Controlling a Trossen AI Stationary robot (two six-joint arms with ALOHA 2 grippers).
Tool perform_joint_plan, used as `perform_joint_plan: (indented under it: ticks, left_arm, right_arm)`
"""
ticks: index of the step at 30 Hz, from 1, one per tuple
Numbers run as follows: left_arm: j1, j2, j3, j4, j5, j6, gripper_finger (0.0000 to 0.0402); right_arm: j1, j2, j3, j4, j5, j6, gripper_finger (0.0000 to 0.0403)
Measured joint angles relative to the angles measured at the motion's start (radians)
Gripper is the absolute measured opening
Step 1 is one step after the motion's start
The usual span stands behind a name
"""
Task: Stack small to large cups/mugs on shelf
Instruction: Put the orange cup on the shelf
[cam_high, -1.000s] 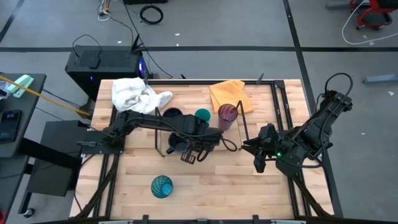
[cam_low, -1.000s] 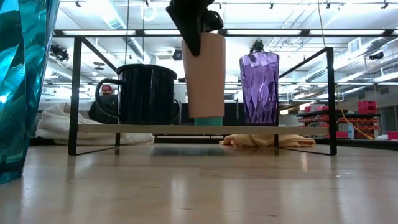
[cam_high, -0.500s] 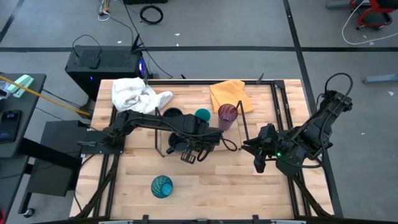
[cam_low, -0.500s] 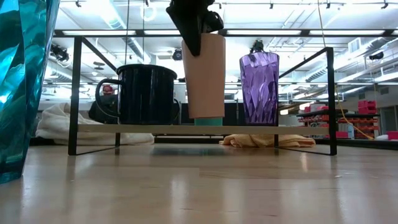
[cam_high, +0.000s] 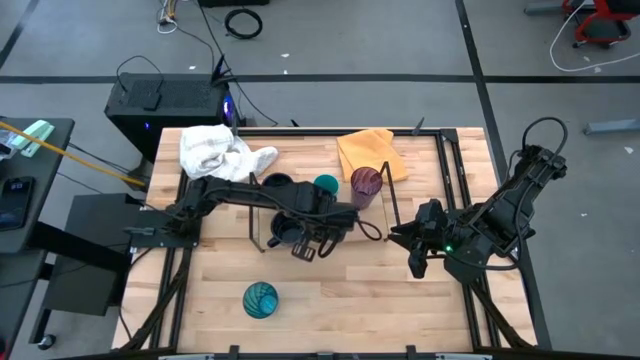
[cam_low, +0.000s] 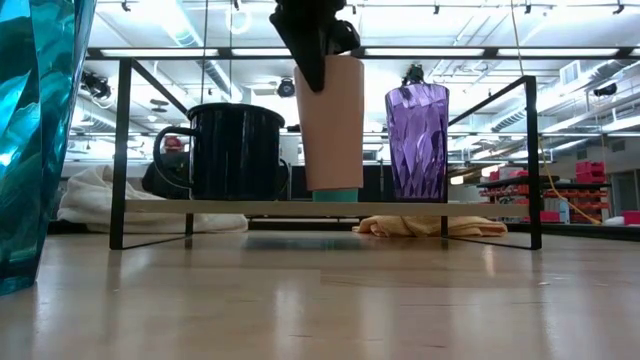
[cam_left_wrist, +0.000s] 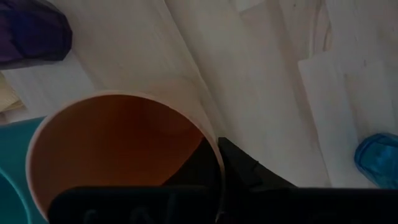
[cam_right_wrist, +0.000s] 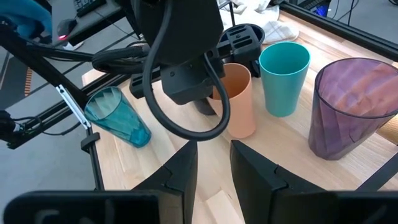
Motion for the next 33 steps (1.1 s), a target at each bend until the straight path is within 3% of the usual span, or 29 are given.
perform_joint_plan:
  ticks: [18,25,33]
  left_arm:
    - [0.005,0.038,0.001,-0.012,0.003,0.001,0.001]
    - [0.006,0.04,-0.001,-0.009,0.003,-0.022,0.007]
    - [0.006,0.039,-0.001,-0.011,0.003,-0.025,0.011]
  right_arm:
    - [0.0,0.0,0.0,0.006,0.0,-0.001,0.0103]
    - [0.0,0.0,0.0,0.007,0.0,-0.006,0.0103]
    - [0.0,0.0,0.0,0.006,-0.008,-0.007,0.0103]
